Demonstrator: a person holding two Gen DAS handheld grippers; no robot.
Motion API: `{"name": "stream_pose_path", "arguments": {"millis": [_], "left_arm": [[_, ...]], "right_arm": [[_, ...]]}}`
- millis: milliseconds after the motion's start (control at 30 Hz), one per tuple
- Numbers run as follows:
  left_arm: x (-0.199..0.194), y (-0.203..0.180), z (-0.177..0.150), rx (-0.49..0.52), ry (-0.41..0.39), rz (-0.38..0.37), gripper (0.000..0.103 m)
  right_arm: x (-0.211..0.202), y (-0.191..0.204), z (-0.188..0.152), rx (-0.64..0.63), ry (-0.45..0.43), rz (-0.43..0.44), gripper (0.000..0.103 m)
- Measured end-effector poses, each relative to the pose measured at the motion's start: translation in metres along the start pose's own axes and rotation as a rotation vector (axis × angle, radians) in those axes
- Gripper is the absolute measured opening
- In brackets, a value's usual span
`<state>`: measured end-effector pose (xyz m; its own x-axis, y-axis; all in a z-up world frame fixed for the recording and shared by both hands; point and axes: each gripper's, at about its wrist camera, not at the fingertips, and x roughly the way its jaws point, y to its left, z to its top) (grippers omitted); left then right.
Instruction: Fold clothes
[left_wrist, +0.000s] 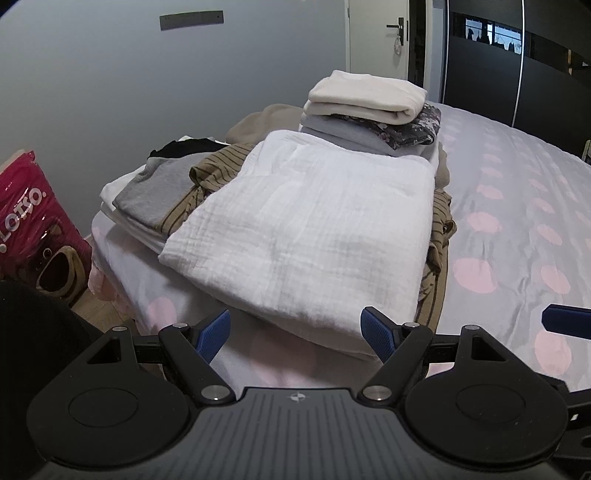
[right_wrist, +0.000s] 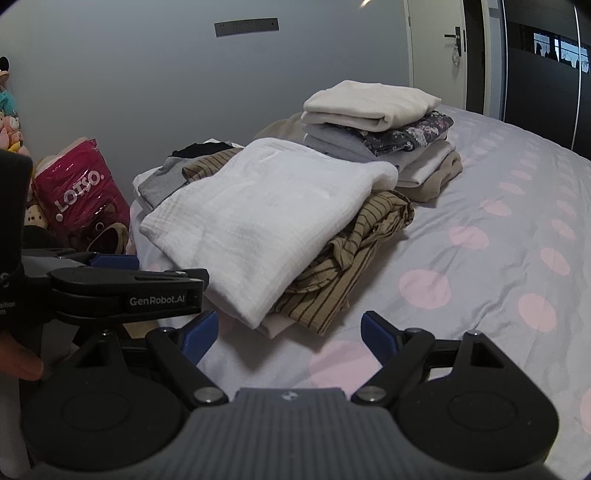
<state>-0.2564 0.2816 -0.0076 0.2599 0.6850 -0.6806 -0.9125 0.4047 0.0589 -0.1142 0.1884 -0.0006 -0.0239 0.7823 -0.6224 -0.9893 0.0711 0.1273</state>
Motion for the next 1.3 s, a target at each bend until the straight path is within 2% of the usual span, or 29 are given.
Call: {"name": "stream_pose_path", "arguments": {"millis": [400, 1300], "left_arm": [[-0.0011, -0.005, -0.0033, 0.011, 0.025, 0.005, 0.077], [-0.002, -0.0083, -0.0034, 0.015, 0.042, 0.001, 0.077]], "right_arm": [[0.0044, -0.0001, -0.0034, -0.002, 0.036, 0.002, 0.086], [0.0057, 0.0025, -0.0044, -0.007, 0.046, 0.007, 0.086]]}}
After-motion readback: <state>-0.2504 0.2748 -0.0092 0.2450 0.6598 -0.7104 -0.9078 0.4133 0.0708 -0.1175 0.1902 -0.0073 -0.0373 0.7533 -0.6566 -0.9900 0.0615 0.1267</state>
